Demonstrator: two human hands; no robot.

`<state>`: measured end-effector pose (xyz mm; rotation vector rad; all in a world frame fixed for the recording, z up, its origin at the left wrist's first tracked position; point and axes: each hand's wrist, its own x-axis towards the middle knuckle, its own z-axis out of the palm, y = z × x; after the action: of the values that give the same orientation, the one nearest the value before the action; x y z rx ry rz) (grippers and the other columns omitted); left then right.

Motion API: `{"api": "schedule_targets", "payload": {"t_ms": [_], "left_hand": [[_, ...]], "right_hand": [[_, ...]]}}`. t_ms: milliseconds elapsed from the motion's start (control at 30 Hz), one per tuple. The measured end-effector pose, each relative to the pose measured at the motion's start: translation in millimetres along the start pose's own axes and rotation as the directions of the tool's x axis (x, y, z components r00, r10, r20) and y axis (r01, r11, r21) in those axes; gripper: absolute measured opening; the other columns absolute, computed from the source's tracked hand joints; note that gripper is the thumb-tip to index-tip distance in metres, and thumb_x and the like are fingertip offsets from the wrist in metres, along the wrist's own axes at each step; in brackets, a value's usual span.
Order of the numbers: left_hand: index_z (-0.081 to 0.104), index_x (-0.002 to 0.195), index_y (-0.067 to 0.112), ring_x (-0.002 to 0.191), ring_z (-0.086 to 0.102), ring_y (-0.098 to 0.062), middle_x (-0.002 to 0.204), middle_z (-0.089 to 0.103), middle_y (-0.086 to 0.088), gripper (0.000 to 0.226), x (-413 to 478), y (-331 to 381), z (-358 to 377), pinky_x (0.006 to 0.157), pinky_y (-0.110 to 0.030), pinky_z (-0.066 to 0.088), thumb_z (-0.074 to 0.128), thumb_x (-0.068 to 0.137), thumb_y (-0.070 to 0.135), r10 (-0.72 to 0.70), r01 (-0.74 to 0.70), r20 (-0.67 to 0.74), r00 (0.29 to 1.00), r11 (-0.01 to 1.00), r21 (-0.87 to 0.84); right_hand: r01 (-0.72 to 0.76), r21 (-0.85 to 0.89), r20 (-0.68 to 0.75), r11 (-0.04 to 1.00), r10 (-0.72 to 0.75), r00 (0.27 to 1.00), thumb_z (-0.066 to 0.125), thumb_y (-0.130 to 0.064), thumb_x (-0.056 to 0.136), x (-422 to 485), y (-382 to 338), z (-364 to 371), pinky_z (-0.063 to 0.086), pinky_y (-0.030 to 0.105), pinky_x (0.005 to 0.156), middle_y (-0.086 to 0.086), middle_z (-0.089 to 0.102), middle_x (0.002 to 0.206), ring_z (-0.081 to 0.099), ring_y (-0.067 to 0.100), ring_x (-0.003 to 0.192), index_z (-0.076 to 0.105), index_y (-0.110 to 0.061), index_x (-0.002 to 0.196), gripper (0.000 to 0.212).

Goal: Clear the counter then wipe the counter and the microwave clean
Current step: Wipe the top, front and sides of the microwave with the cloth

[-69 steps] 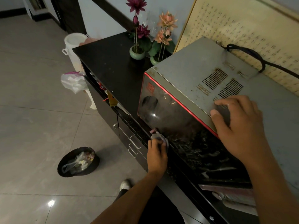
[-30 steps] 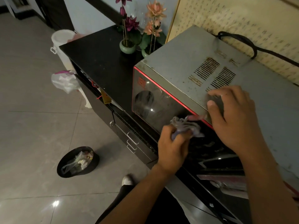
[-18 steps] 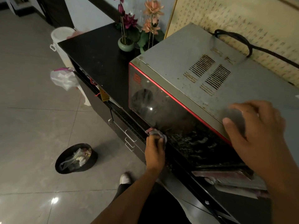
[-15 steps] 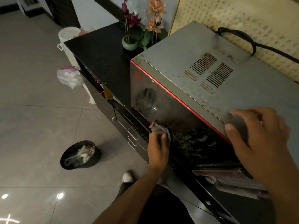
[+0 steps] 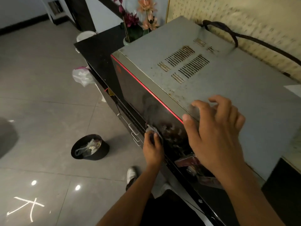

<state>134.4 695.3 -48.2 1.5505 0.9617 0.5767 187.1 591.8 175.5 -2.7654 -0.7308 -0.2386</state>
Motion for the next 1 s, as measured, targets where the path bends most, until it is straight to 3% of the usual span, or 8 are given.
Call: {"api": "schedule_targets", "payload": {"t_ms": [233, 333, 433, 500, 633, 767, 900, 1000], "left_hand": [[0.059, 0.098, 0.039, 0.084, 0.066, -0.003, 0.092, 0.068, 0.006, 0.017, -5.7, 21.7, 9.3, 0.087, -0.048, 0.057, 0.051, 0.106, 0.027, -0.115, 0.104, -0.093, 0.989, 0.988, -0.115], [0.061, 0.103, 0.026, 0.087, 0.064, -0.016, 0.095, 0.064, -0.002, 0.010, -8.8, 62.9, -1.6, 0.079, -0.034, 0.055, 0.052, 0.103, 0.030, 0.157, -0.177, -0.142, 0.977, 0.974, -0.138], [0.062, 0.104, 0.018, 0.084, 0.058, -0.020, 0.097, 0.059, -0.005, 0.011, -12.9, 93.5, -12.5, 0.074, -0.025, 0.048, 0.055, 0.100, 0.026, 0.495, -0.510, -0.132, 0.859, 0.850, -0.133], [0.064, 0.104, 0.013, 0.084, 0.056, -0.017, 0.097, 0.058, -0.006, 0.013, -12.2, 88.2, -12.2, 0.075, -0.021, 0.045, 0.056, 0.100, 0.023, 0.571, -0.582, -0.118, 0.812, 0.808, -0.092], [0.063, 0.111, 0.020, 0.093, 0.063, -0.017, 0.102, 0.064, 0.000, 0.020, 10.1, 39.6, -2.7, 0.081, -0.039, 0.056, 0.052, 0.102, 0.034, 0.235, -0.251, -0.146, 0.961, 0.963, -0.102], [0.056, 0.101, 0.037, 0.098, 0.067, -0.018, 0.090, 0.063, 0.018, 0.009, 25.6, 6.9, 2.6, 0.087, -0.035, 0.053, 0.049, 0.104, 0.034, -0.119, 0.116, -0.113, 0.986, 0.993, -0.034], [0.060, 0.112, 0.034, 0.106, 0.066, -0.020, 0.093, 0.061, 0.019, 0.013, 28.1, 1.1, -4.4, 0.088, -0.031, 0.047, 0.049, 0.105, 0.035, -0.199, 0.198, -0.020, 0.980, 0.979, -0.039], [0.063, 0.108, 0.028, 0.093, 0.064, -0.003, 0.092, 0.064, 0.017, 0.012, 10.8, 27.8, -10.8, 0.079, -0.025, 0.048, 0.052, 0.105, 0.028, -0.015, 0.013, -0.014, 1.000, 0.993, -0.116]], "right_hand": [[0.012, 0.032, -0.015, 0.999, -0.012, 1.000, 0.039, -0.054, 0.097, -0.6, 4.6, -1.3, 0.028, 0.047, 0.103, 0.014, 0.040, 0.139, 0.043, 0.030, 0.122, 0.053, -0.022, 0.128, 0.047], [-0.006, 0.024, -0.028, 1.000, 0.007, 1.000, 0.038, -0.055, 0.097, -1.7, 3.1, 0.8, 0.028, 0.046, 0.103, 0.013, 0.041, 0.137, 0.043, 0.029, 0.122, 0.054, -0.022, 0.128, 0.048], [-0.008, 0.000, -0.042, 1.000, 0.008, 0.999, 0.037, -0.056, 0.096, -2.8, 2.7, 2.2, 0.027, 0.046, 0.101, 0.013, 0.040, 0.136, 0.042, 0.030, 0.122, 0.052, -0.023, 0.129, 0.049], [-0.004, -0.001, -0.053, 1.000, 0.004, 0.999, 0.037, -0.056, 0.096, -3.6, 3.1, 3.1, 0.026, 0.046, 0.101, 0.012, 0.039, 0.136, 0.040, 0.030, 0.122, 0.052, -0.024, 0.128, 0.048], [-0.009, 0.012, -0.089, 1.000, 0.010, 0.996, 0.038, -0.055, 0.096, -5.0, 3.1, 3.7, 0.025, 0.046, 0.102, 0.011, 0.039, 0.134, 0.039, 0.030, 0.123, 0.053, -0.023, 0.128, 0.048], [-0.025, -0.010, -0.097, 1.000, 0.024, 0.995, 0.038, -0.055, 0.096, -5.4, 2.7, 5.1, 0.026, 0.047, 0.102, 0.010, 0.039, 0.133, 0.038, 0.029, 0.122, 0.054, -0.023, 0.127, 0.047], [-0.024, -0.026, -0.111, 0.999, 0.021, 0.994, 0.038, -0.055, 0.097, -5.7, 3.3, 5.4, 0.027, 0.048, 0.101, 0.010, 0.040, 0.131, 0.038, 0.029, 0.121, 0.054, -0.022, 0.127, 0.048], [-0.027, -0.019, -0.122, 0.999, 0.025, 0.992, 0.040, -0.054, 0.098, -6.6, 3.1, 5.8, 0.027, 0.048, 0.101, 0.009, 0.041, 0.129, 0.038, 0.030, 0.120, 0.055, -0.021, 0.126, 0.046]]}}
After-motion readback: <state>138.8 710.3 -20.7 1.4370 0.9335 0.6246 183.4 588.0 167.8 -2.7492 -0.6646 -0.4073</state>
